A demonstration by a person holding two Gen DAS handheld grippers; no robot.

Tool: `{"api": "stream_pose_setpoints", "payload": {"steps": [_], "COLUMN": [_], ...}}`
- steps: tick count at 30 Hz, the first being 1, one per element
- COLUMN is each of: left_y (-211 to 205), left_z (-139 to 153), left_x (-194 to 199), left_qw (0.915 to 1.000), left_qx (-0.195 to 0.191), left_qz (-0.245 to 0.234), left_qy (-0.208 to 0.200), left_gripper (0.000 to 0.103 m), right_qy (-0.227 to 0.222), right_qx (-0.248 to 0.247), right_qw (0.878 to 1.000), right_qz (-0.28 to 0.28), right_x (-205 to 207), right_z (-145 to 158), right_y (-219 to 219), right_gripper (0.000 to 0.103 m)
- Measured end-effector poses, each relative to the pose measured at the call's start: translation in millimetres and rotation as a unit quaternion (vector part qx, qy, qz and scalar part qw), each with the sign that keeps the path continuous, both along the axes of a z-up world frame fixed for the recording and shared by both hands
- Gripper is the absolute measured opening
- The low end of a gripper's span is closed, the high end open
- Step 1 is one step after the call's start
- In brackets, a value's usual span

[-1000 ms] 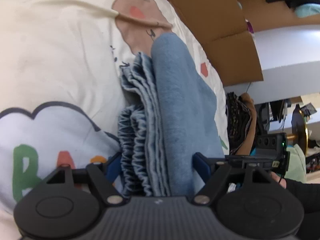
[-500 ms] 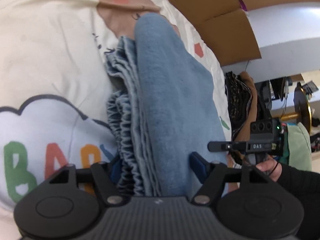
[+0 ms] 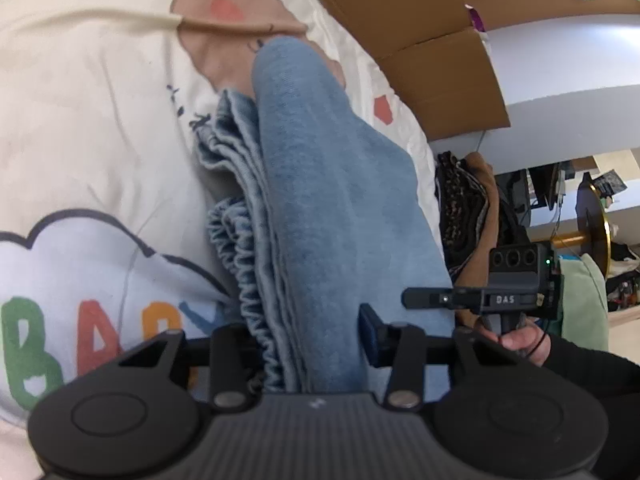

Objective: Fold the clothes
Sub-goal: 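Lift the folded cloth and jeans stack off the sheet with both grippers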

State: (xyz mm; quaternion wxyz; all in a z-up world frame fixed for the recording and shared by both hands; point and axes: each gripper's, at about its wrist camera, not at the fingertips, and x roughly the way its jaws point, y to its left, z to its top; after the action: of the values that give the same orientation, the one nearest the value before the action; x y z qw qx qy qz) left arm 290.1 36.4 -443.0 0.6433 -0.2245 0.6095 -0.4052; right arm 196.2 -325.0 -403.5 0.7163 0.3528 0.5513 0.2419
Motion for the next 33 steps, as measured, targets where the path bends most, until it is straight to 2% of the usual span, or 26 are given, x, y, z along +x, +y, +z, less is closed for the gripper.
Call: {"api": "stream_pose_setpoints", "payload": {"steps": [7,12,16,25,33], "left_y": [4.9,0.8,-4.3,-17.7,-34.9], "left_z": [30.2,53.3,82.6,179.8,270.9], "left_x": [-4.5,-2.0,1.9,4.1,4.5], "left_qw": [0.9999,0.9999,0.9996,0.9982,0.9962], "left_qx": [-0.008,0.004,0.017,0.039,0.063], "left_qz": [0.001,-0.002,0.0,-0.004,0.002], "left_qy": [-0.013,-0.014,-0.021,-0.046,-0.061], "left_gripper": [0.042,0.042,0.042,0.042,0.042], "right_qy": [-0.006,-0.007,-0.014,-0.029,-0.048], "right_qx": [-0.006,-0.013,-0.019,-0.02,0.01], "right_qw": [1.0,1.0,1.0,0.999,0.997], "right_qz": [0.009,0.007,-0.007,-0.029,-0.056], "right_x": [1.9,2.2,1.9,-5.3,-10.6], "right_z": [36.3,61.5,86.7,169.7,244.8], "right_y": [-1.5,-0.2,-4.4,-14.2,-20.8], "right_gripper": [0.019,0.02,0.019,0.019,0.019]}}
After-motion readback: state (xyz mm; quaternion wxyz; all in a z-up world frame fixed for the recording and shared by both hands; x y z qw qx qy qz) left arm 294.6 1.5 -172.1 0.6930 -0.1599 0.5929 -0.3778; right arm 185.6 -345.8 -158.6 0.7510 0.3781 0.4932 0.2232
